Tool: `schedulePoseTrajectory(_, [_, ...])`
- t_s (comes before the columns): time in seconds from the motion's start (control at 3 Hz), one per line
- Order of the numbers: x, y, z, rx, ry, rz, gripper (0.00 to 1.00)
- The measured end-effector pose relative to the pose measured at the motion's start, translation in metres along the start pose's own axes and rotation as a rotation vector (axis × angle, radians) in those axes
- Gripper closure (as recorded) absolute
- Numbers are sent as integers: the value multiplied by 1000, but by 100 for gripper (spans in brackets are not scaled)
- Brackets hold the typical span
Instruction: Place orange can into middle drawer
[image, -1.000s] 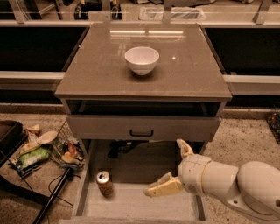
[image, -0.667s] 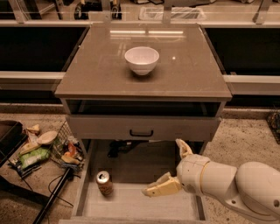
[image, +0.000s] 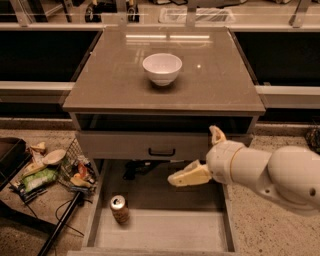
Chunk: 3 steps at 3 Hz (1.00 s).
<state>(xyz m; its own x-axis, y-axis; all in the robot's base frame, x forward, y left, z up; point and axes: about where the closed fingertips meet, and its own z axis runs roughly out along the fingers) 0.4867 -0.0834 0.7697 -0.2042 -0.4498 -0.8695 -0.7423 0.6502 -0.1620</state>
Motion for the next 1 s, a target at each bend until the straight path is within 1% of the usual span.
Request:
schedulePoseTrajectory(0.33, [-54,-48,-16,102,53,-113,0])
schedulePoseTrajectory(0.67, [-110,-87,-34,161,89,-203,0])
schedulePoseTrajectory(1.0, [-135,-141,-52,195,100,-170,0])
